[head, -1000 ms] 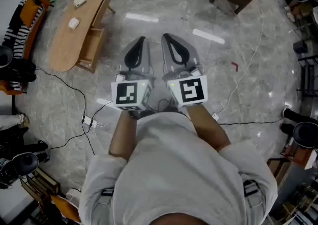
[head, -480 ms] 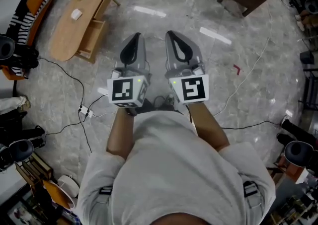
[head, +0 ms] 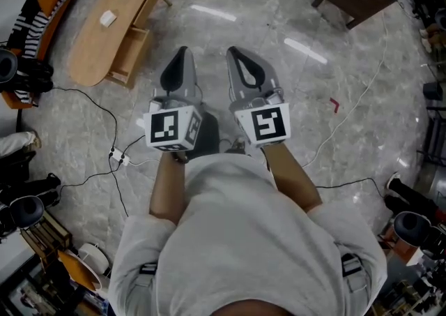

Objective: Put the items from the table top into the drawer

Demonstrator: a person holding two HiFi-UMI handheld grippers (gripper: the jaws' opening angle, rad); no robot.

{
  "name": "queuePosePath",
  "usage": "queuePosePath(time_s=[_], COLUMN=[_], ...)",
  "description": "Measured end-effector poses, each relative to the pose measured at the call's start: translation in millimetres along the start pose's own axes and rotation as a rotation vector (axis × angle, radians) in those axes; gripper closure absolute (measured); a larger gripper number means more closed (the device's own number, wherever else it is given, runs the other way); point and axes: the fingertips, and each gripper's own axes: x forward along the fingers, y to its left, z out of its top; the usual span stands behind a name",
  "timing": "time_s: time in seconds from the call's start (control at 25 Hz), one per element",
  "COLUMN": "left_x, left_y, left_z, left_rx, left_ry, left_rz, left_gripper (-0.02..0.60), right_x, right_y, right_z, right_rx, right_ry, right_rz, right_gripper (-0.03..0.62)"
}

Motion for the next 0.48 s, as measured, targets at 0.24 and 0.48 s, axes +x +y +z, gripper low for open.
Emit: queuePosePath(time_s=[0.24,0.48], left_x=[47,92], left_y=[86,185], left_z=[-4,2], left_rx=[-0.056,-0.093], left_ry=[-0.027,-0.019], left_rz=[0.072,0.158], left_gripper=[0.561,0.561], right_x=[94,213], right_y=[10,38], right_z=[-9,-1], right_rx=[-0.045,-0.043], right_ry=[0.02,0.033], right_rz=[0.071,0.183], right_gripper=[0.586,0.586])
